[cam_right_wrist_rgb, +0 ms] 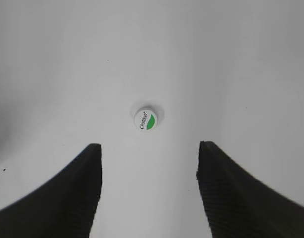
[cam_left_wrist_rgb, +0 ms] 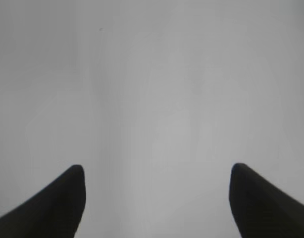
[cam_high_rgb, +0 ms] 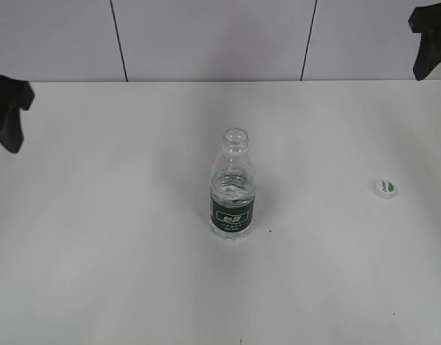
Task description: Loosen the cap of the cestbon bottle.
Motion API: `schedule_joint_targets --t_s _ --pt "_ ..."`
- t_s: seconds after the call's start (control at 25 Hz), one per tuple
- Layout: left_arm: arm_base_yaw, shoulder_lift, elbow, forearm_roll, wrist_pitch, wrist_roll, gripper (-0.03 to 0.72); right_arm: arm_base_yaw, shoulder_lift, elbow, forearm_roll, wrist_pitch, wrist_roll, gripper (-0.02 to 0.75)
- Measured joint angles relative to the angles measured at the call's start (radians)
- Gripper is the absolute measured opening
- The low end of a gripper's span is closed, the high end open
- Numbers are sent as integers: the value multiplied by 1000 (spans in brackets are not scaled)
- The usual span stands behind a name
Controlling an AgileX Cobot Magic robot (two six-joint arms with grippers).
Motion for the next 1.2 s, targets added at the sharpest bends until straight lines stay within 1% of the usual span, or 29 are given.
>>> schedule_joint_targets --t_s 0.16,0.28,0.52,0.68,0.8,0.96,1.2 --pt "117 0 0 -31 70 71 538 0 -12 27 5 1 -1 463" --pt "168 0 0 -39 77 103 538 0 -68 132 16 1 -1 463" --pt "177 -11 0 -64 78 132 536 1 -288 416 17 2 -2 463" --pt "178 -79 1 -72 80 144 535 1 -474 554 38 3 -1 463" --pt "178 -165 29 -82 80 153 535 1 -616 634 45 4 -1 463" --pt "178 -305 100 -99 81 156 535 1 -803 719 55 5 -1 463" --pt "178 -552 193 -108 84 157 535 1 -1125 811 60 7 -1 463"
